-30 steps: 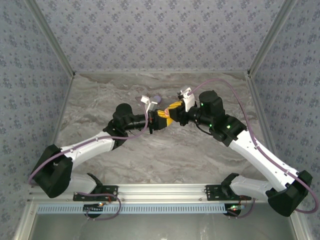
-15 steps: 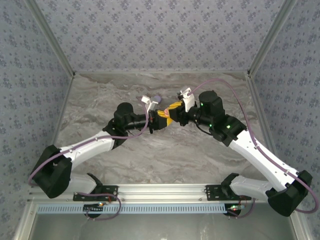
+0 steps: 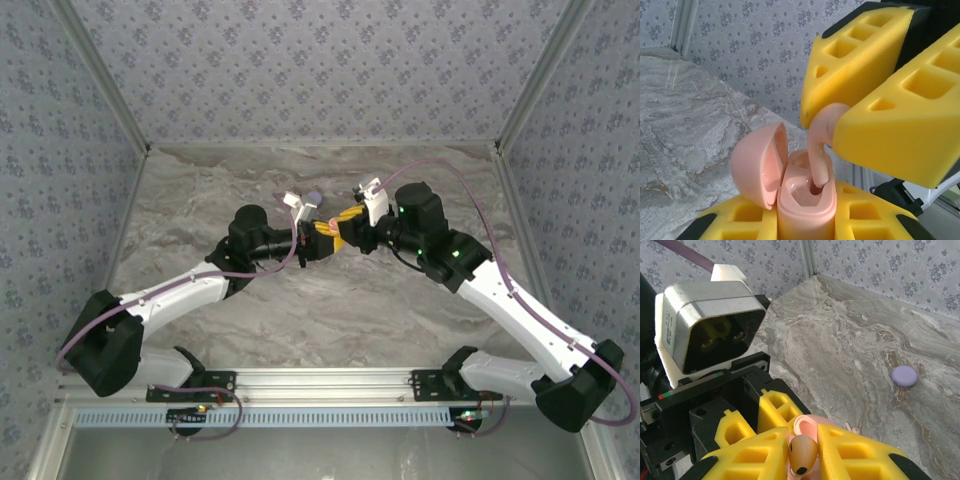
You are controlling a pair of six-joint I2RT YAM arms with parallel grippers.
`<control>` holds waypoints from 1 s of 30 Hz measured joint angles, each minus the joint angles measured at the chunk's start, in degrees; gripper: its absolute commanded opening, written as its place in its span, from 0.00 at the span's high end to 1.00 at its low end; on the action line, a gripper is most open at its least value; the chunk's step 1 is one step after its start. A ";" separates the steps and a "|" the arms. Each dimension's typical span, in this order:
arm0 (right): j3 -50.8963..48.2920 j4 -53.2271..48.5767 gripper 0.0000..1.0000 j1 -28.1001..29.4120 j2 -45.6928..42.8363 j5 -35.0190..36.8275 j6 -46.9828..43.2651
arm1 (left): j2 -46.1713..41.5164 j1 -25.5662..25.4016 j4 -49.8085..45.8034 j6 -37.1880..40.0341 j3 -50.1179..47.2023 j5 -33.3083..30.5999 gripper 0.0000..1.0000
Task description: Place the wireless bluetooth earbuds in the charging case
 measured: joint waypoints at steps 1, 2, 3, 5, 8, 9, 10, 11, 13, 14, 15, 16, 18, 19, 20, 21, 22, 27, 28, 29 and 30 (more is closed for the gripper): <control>0.00 -0.13 0.76 0.00 0.13 0.00 -0.02 | 0.00 0.00 0.00 0.02 0.00 -0.02 1.00; 0.00 -0.17 0.76 0.00 0.24 -0.02 -0.04 | 0.00 0.00 -0.02 0.02 0.00 0.00 1.00; 0.02 -0.15 0.76 0.04 0.35 -0.04 -0.13 | 0.00 0.00 -0.07 0.02 0.00 0.00 1.00; 0.09 -0.22 0.76 0.15 0.46 -0.04 -0.15 | 0.00 0.00 -0.26 0.02 0.00 -0.02 1.00; 0.22 -0.59 0.76 0.26 0.52 -0.04 -0.17 | 0.00 0.00 -0.52 0.02 0.00 -0.02 1.00; 0.28 -0.72 0.76 0.26 0.52 -0.07 -0.20 | 0.00 0.00 -0.63 0.02 0.02 -0.02 1.00; 0.42 -0.94 0.76 0.26 0.59 -0.07 -0.26 | 0.00 0.00 -0.66 0.07 0.02 -0.09 1.00; 0.55 -1.14 0.76 0.26 0.66 -0.07 -0.39 | 0.00 0.00 -0.76 0.22 0.02 -0.26 1.00; 0.96 -1.55 0.76 0.28 0.87 -0.11 -0.63 | 0.00 0.00 -0.87 0.31 0.04 -0.44 1.00; 1.14 -1.86 0.76 0.33 1.01 -0.13 -0.76 | 0.00 0.00 -0.94 0.39 0.11 -0.44 1.00; 1.33 -2.03 0.76 0.37 1.18 -0.13 -0.92 | 0.00 0.00 -0.96 0.44 0.22 -0.44 1.00; 1.53 -2.25 0.76 0.39 1.36 -0.28 -1.05 | 0.00 0.00 -0.96 0.46 0.33 -0.44 1.00; 1.73 -2.47 0.76 0.52 1.57 -0.35 -1.09 | 0.00 0.00 -0.96 0.46 0.35 -0.46 1.00; 1.77 -2.67 0.76 0.55 1.68 -0.48 -1.22 | 0.00 0.00 -0.98 0.46 0.35 -0.46 1.00; 1.81 -2.82 0.76 0.61 1.75 -0.59 -1.25 | 0.00 0.00 -1.03 0.50 0.35 -0.46 1.00; 1.84 -2.93 0.75 0.63 1.86 -0.74 -1.27 | 0.00 0.00 -1.05 0.66 0.35 -0.46 1.00; 1.84 -2.99 0.75 0.66 1.95 -0.87 -1.27 | 0.00 0.00 -1.09 0.76 0.35 -0.46 1.00; 2.25 -3.67 0.71 0.63 2.27 -1.01 -1.27 | 0.00 0.00 -1.38 1.09 0.35 -0.44 1.00; 2.34 -3.78 0.71 0.63 2.34 -0.98 -1.27 | 0.00 0.00 -1.38 1.27 0.35 -0.44 1.00; 2.45 -3.89 0.71 0.63 2.38 -0.98 -1.25 | 0.00 0.00 -1.38 1.31 0.35 -0.46 1.00; 2.54 -4.00 0.71 0.63 2.38 -0.98 -1.27 | 0.00 0.00 -1.38 1.33 0.35 -0.46 1.00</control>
